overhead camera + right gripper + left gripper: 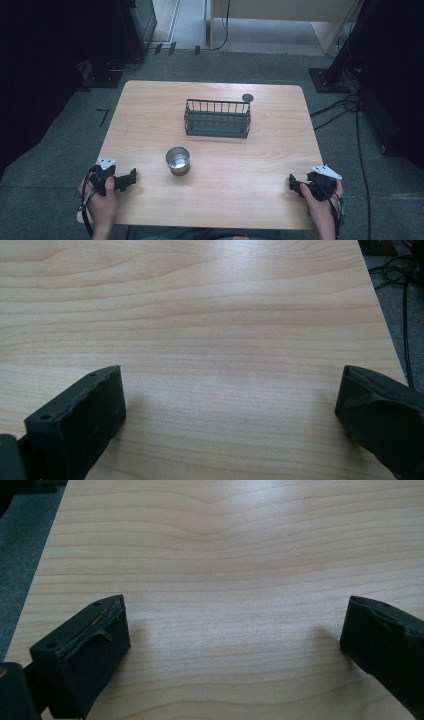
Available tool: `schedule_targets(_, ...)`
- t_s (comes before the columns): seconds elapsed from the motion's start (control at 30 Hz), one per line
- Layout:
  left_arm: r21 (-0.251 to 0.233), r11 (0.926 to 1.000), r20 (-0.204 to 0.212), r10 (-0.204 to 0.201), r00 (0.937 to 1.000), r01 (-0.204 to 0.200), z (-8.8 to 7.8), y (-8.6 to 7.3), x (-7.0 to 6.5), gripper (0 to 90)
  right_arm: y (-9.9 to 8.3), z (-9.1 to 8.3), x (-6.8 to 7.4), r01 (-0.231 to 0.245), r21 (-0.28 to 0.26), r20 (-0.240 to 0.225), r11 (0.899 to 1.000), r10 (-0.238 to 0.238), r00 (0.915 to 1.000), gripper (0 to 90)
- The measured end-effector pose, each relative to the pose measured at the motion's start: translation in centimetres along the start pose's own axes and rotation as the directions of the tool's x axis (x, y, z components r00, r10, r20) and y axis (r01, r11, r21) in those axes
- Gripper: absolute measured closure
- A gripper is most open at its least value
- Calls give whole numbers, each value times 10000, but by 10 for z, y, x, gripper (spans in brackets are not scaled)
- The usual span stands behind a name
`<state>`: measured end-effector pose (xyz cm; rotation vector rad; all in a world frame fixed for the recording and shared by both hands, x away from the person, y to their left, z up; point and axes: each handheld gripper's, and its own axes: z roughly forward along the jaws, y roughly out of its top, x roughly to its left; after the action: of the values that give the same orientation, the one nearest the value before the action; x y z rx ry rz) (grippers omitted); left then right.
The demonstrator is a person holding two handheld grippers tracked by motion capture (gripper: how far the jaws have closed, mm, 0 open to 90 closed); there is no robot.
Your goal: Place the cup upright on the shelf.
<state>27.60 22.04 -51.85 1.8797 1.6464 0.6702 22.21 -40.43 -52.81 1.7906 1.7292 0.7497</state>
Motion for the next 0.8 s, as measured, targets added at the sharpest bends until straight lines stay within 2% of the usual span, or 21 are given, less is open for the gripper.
schedule_targets(0.23,2,10000,2,-2,10000,2,0,0,0,0,1,0,1,51,6,-86,10000,-51,9999,0)
schedule_targets(0.3,6,10000,1,0,10000,0,0,0,0,0,1,-1,3,-206,135,106,9997,205,9997,0)
schedule_targets(0.4,5,10000,1,0,10000,0,0,0,0,0,3,-2,5,-460,134,122,9989,459,9989,0)
schedule_targets(0.43,5,10000,1,0,10000,0,0,0,0,0,4,-4,6,-622,31,-39,9981,622,9981,0)
schedule_targets(0.6,2,10000,1,-1,10000,1,0,0,0,0,9,-8,10,-673,-109,-327,9977,669,9972,0)
schedule_targets(0.8,5,10000,2,0,10000,0,0,0,0,0,19,-14,21,-434,-263,-589,9987,418,9974,0)
